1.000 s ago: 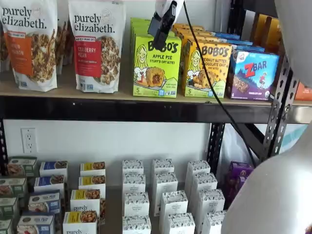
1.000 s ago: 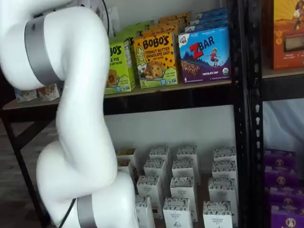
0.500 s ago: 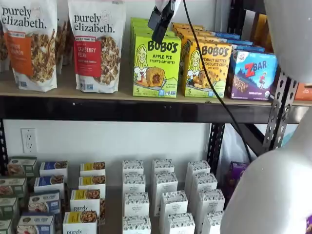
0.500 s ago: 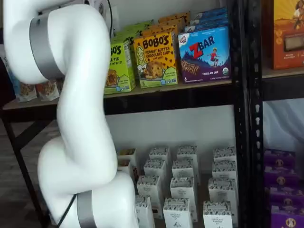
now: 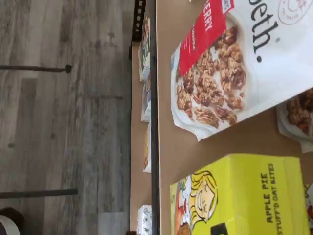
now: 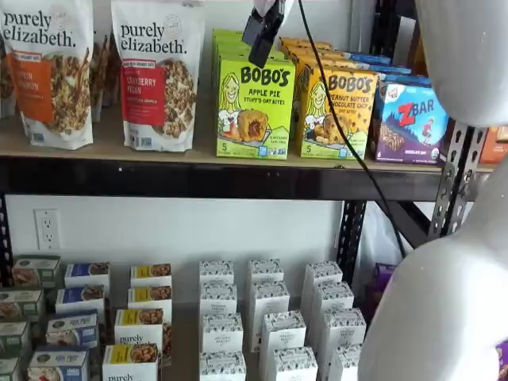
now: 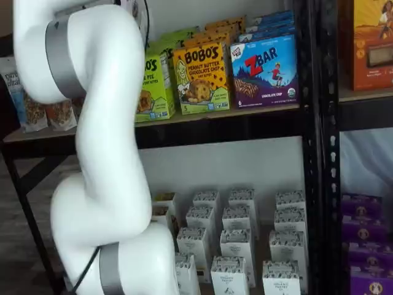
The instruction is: Pick the green box on the top shelf, the fourth from the left
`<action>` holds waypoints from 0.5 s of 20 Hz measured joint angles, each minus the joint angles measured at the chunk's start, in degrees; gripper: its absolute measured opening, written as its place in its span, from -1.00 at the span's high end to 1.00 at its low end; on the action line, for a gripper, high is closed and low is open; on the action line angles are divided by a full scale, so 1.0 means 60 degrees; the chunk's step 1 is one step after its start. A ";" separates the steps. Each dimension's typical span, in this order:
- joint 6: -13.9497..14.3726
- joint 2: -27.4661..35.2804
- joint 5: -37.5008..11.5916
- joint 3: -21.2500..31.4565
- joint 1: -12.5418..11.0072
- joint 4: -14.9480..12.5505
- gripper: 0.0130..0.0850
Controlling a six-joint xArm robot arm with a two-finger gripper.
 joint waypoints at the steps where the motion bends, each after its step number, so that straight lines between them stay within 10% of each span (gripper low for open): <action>1: -0.0033 0.0064 0.0007 -0.0055 -0.0028 -0.0033 -1.00; 10: -0.0220 0.0425 -0.0064 -0.0293 -0.0168 -0.0141 -1.00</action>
